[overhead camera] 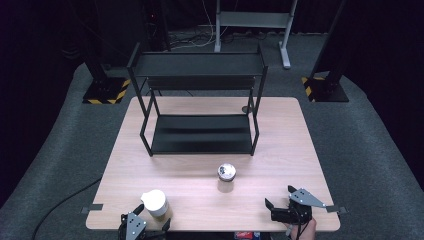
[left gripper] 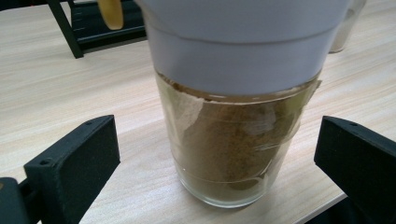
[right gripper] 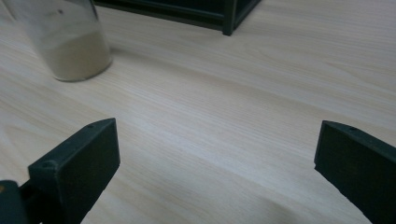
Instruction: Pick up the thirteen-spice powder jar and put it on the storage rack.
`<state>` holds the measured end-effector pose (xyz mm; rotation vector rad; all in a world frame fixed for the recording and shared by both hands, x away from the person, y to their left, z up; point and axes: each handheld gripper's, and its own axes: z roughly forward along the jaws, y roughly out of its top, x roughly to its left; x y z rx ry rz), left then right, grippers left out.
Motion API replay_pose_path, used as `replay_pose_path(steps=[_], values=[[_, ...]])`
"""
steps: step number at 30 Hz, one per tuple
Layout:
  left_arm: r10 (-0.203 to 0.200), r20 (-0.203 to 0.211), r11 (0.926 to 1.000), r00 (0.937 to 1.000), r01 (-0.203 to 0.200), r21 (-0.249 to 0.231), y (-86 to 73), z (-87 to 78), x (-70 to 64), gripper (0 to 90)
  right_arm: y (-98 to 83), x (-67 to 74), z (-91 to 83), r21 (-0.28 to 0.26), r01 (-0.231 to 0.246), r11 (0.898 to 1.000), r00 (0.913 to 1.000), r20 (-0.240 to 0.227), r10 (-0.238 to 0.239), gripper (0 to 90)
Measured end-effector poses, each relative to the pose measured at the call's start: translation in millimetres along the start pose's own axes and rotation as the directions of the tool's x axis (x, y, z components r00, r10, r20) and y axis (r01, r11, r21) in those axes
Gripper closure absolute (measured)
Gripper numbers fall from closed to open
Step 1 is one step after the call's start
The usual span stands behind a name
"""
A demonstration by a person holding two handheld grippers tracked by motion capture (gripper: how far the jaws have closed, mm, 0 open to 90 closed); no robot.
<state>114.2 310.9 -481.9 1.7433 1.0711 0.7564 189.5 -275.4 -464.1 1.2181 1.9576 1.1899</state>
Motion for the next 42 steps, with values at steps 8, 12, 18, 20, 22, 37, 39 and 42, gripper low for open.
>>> replay_pose_path(steps=[8,12,18,20,22,37,39,42], values=[[-0.014,-0.005,0.9998,0.9999,0.015,0.013,4.2,6.9,0.0,0.0,8.6,1.7,2.4,0.049,0.045,0.998,0.9988,0.017,-0.046,0.0],[-0.023,-0.001,0.9994,0.9997,0.023,0.025,6.2,12.1,0.1,0.0,2.0,-2.6,-1.1,0.011,0.029,1.000,0.9996,0.003,-0.029,0.0],[-0.034,0.002,0.9991,0.9994,0.034,0.025,6.0,17.3,-0.1,0.0,0.5,-7.5,-2.1,0.005,-0.008,1.000,0.9999,-0.007,0.008,0.0],[-0.041,0.001,0.9989,0.9991,0.041,0.022,6.0,19.3,0.2,0.0,0.5,-9.7,-1.9,0.006,-0.021,1.000,0.9997,-0.011,0.021,0.0],[-0.046,0.002,0.9988,0.9989,0.046,0.018,6.0,20.3,0.5,0.0,1.9,-12.1,-1.2,0.014,-0.033,0.999,0.9993,-0.020,0.033,0.0],[-0.079,0.025,0.9961,0.9965,0.080,-0.036,-5.8,18.1,1.2,25.5,2.7,-14.6,-0.3,0.022,-0.048,0.999,0.9985,-0.024,0.048,0.9],[-0.075,0.029,0.9963,0.9968,0.076,-0.041,-6.7,18.3,0.9,29.1,2.9,-14.1,-0.1,0.024,-0.048,0.999,0.9986,-0.022,0.048,1.4],[-0.064,0.044,0.9972,0.9970,0.066,-0.036,-5.7,17.8,4.9,29.5,2.8,-13.5,-0.1,0.024,-0.046,0.999,0.9987,-0.019,0.046,1.7]])
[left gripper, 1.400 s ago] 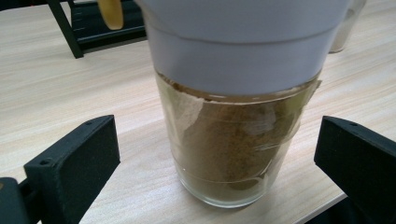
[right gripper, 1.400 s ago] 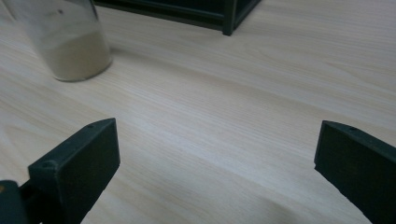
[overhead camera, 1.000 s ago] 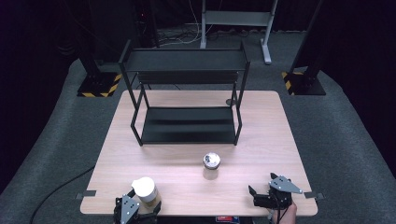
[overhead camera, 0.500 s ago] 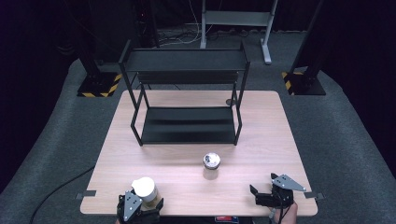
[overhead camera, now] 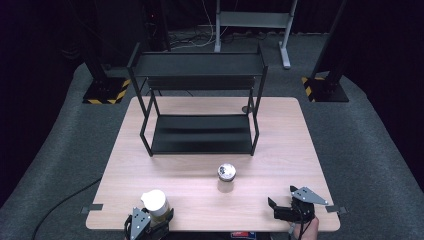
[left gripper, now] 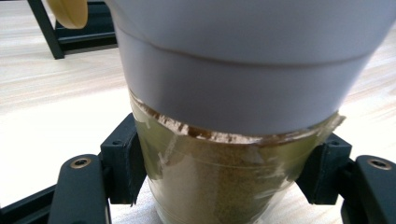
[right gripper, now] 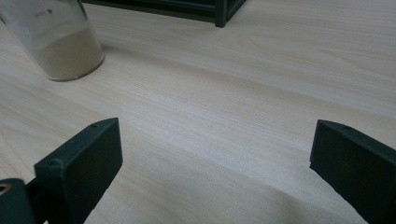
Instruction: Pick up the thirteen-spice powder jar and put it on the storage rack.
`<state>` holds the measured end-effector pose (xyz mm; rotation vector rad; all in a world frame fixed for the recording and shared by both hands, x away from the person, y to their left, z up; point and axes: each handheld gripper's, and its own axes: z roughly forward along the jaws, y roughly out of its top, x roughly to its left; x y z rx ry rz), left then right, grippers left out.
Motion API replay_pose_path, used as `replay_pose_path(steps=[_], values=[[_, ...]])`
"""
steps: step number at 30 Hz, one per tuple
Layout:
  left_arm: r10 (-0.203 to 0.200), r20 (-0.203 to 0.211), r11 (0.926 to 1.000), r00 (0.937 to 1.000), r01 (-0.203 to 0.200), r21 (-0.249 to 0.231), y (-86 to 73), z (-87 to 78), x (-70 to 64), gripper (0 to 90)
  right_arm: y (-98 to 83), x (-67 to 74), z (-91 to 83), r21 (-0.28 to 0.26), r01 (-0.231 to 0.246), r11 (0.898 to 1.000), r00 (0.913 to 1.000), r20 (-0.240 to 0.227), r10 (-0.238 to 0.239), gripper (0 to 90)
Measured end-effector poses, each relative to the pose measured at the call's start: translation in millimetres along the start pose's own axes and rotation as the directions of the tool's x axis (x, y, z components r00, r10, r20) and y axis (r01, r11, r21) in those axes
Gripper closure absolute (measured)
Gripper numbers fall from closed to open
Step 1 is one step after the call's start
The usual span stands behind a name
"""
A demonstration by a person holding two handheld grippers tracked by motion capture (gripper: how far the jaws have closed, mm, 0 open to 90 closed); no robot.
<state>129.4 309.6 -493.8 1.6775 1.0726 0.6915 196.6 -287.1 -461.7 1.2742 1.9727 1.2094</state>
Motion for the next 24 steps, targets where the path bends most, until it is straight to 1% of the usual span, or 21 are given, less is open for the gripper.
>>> replay_pose_path(steps=[1,6,11,13,15,18,20,24], values=[[0.004,0.010,1.0000,0.9999,-0.004,0.003,0.7,-0.6,2.6,29.5,0.0,0.3,0.0,0.000,0.000,1.000,1.0000,0.002,0.000,1.9],[0.006,0.030,1.0000,0.9995,-0.007,0.005,1.5,-1.2,8.1,29.7,-0.2,-0.7,-0.1,0.000,-0.002,1.000,1.0000,-0.003,0.002,2.1],[0.018,0.037,0.9998,0.9992,-0.018,0.010,3.4,-1.6,10.0,29.8,0.1,-0.6,0.1,0.002,-0.003,1.000,1.0000,-0.002,0.003,2.2],[0.016,0.040,0.9998,0.9991,-0.016,0.009,4.2,-1.2,10.9,29.8,0.3,-0.3,0.1,0.003,-0.004,1.000,1.0000,-0.001,0.004,2.3],[0.031,0.043,0.9995,0.9986,-0.031,0.011,5.9,-1.1,11.5,29.9,0.9,-0.3,0.4,0.006,-0.003,1.000,1.0000,-0.002,0.003,2.4],[0.036,0.050,0.9993,0.9981,-0.037,0.005,7.7,-0.8,13.5,29.9,1.7,-0.8,0.8,0.011,-0.005,1.000,1.0000,-0.004,0.005,2.4],[0.056,0.050,0.9984,0.9972,-0.056,0.005,10.2,-0.1,13.9,29.9,1.5,-1.0,0.9,0.010,0.001,1.000,1.0000,-0.006,-0.001,2.4],[0.069,0.052,0.9976,0.9962,-0.069,0.001,13.6,0.4,15.5,29.9,1.8,-0.9,1.0,0.012,0.002,1.000,1.0000,-0.006,-0.002,2.4]])
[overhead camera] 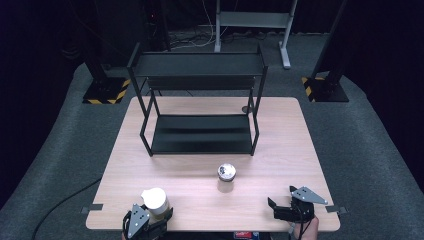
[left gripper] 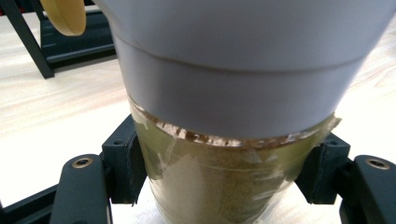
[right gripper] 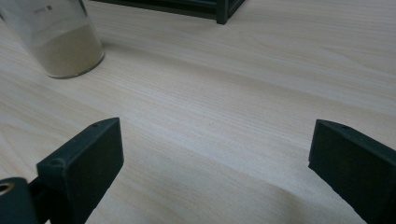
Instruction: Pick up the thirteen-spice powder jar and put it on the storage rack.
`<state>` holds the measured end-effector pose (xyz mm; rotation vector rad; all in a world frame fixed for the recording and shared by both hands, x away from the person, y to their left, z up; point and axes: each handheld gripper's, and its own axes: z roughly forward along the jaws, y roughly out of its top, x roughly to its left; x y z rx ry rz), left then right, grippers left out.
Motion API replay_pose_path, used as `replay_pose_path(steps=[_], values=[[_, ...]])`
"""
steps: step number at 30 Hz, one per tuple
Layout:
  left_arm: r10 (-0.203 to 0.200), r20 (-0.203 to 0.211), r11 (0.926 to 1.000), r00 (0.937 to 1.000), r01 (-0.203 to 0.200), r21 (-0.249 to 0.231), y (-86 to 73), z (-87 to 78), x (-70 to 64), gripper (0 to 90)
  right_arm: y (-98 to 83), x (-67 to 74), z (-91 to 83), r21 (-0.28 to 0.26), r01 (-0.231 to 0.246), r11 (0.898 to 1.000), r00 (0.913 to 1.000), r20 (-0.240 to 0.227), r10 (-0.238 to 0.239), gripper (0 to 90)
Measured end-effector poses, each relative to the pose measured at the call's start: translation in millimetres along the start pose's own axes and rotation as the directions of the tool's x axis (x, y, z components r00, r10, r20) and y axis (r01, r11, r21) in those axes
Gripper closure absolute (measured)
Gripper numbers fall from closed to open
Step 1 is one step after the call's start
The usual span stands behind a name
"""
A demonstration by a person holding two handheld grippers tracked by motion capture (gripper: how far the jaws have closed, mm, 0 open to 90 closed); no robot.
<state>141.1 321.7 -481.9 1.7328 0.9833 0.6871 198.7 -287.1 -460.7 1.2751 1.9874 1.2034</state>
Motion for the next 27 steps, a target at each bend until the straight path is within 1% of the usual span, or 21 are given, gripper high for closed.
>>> replay_pose_path(steps=[12,17,21,22,27], values=[[0.009,-0.007,0.9996,0.9999,-0.009,-0.027,8.7,2.1,9.1,29.9,0.9,1.2,0.4,0.006,0.003,1.000,1.0000,0.002,-0.003,2.4],[0.020,-0.007,0.9992,0.9998,-0.020,-0.035,14.6,5.9,11.7,29.9,1.4,1.7,0.7,0.009,0.006,1.000,1.0000,0.004,-0.006,2.4],[0.017,-0.005,0.9989,0.9998,-0.017,-0.043,18.5,8.8,13.4,29.9,2.0,1.8,0.9,0.012,0.006,1.000,1.0000,0.004,-0.006,2.4],[0.012,0.000,0.9989,0.9999,-0.012,-0.045,19.5,9.7,14.6,29.9,2.1,1.9,1.0,0.013,0.005,1.000,1.0000,0.005,-0.005,2.4],[0.012,0.010,0.9986,0.9999,-0.012,-0.051,22.9,13.5,17.7,29.9,2.2,1.9,1.1,0.014,0.007,1.000,1.0000,0.005,-0.007,2.3]])
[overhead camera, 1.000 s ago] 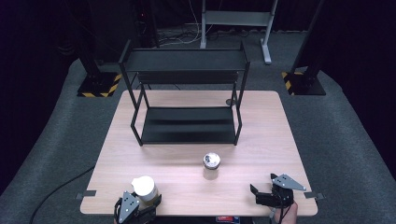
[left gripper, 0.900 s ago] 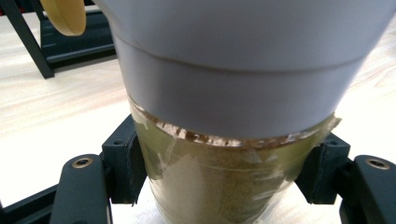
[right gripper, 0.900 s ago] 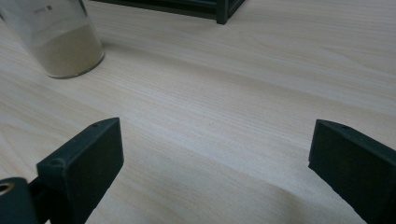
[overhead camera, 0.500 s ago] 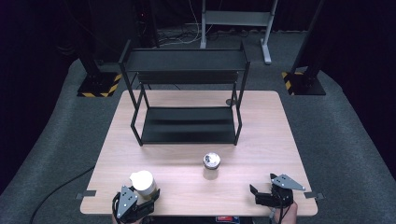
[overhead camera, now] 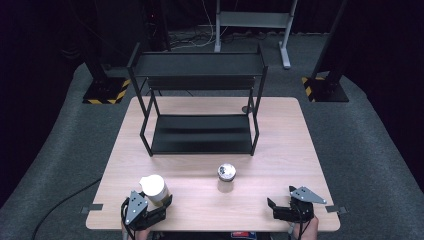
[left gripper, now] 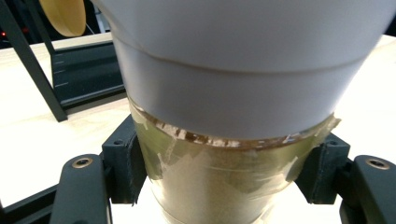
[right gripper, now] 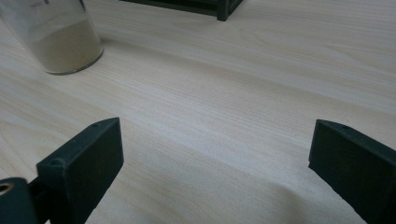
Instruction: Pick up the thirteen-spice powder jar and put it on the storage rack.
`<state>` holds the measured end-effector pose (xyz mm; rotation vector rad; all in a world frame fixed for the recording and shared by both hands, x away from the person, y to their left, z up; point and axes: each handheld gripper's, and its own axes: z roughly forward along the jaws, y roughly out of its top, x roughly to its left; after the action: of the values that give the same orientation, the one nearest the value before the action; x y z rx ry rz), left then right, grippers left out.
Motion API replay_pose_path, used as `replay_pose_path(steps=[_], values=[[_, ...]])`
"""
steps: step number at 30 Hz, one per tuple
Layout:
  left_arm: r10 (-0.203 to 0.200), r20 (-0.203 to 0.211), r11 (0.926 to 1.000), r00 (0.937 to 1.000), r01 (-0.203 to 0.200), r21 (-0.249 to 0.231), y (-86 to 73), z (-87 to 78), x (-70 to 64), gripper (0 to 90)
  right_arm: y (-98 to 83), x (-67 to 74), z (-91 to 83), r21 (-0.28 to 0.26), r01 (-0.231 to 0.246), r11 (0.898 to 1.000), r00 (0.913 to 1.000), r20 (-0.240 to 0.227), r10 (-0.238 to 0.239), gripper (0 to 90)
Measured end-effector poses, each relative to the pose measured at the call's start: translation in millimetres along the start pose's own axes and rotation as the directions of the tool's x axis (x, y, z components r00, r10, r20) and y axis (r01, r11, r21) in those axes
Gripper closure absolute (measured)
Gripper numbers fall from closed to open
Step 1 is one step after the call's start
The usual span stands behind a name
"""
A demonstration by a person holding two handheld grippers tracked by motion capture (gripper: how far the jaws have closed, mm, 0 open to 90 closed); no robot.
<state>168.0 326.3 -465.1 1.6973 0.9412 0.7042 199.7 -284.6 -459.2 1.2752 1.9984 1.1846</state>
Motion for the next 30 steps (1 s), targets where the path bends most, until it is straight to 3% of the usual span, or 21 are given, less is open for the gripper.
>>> replay_pose_path(steps=[30], values=[[0.005,0.009,0.9999,0.9999,-0.005,-0.015,12.9,16.0,10.8,29.9,2.0,2.2,1.1,0.011,0.003,1.000,0.9999,0.011,-0.003,2.3]])
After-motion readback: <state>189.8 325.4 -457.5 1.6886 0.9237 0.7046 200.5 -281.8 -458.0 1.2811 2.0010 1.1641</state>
